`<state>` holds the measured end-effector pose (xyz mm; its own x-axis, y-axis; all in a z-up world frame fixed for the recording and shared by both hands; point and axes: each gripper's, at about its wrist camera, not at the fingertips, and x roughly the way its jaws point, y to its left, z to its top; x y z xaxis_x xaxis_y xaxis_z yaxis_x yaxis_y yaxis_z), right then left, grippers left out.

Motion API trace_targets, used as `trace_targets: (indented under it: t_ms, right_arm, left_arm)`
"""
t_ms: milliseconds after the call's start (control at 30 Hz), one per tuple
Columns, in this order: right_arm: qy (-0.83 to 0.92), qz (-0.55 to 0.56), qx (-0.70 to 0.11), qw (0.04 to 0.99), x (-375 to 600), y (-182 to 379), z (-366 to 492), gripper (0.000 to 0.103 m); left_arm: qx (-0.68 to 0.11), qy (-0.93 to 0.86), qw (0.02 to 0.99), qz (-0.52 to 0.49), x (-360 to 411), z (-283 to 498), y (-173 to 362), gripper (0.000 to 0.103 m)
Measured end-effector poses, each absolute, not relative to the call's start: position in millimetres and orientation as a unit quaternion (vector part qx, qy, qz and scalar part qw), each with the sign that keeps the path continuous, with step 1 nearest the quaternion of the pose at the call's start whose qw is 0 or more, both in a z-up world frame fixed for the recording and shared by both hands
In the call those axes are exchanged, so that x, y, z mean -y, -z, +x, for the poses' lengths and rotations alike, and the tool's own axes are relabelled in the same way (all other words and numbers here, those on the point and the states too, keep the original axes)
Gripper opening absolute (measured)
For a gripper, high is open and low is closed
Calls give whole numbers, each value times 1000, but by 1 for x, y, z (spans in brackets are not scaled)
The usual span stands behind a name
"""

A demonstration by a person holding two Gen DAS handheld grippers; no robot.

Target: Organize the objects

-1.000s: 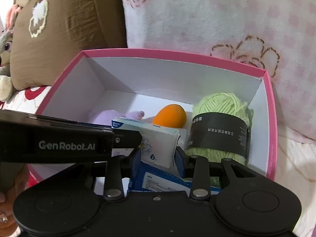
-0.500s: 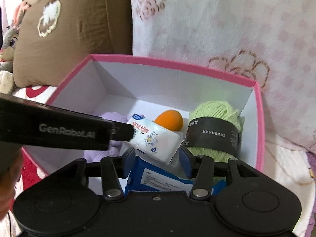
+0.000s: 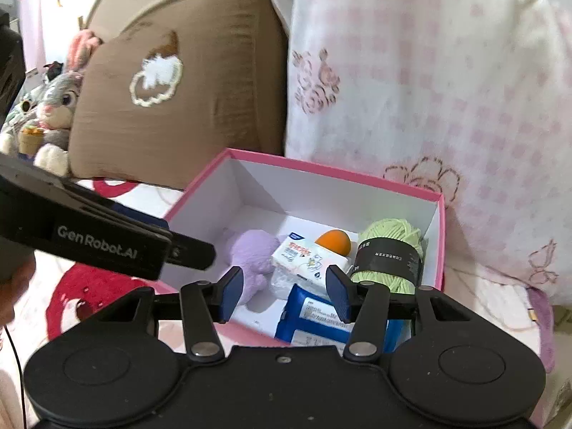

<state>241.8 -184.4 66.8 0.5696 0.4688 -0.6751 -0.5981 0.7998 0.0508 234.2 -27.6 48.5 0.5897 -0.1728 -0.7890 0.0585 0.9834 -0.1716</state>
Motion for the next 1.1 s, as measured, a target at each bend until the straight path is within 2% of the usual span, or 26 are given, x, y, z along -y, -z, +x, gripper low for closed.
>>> trace_targets:
  t_ms: [233, 500, 633, 1100]
  right_arm:
    - [-308, -104, -332, 885, 196, -93, 200, 62]
    - [-303, -105, -324, 890, 212, -108, 151, 72]
    - [-294, -93, -327, 893, 220, -112, 136, 77]
    - [-277, -83, -340, 895, 230, -114, 97, 87]
  left_arm:
    - [-437, 51, 897, -37, 17, 185, -86, 59]
    - [-437, 44, 898, -31, 11, 134, -102, 63]
    - [-443, 50, 894, -38, 8, 114, -103, 66]
    - [-464, 37, 883, -52, 5, 83, -79, 71]
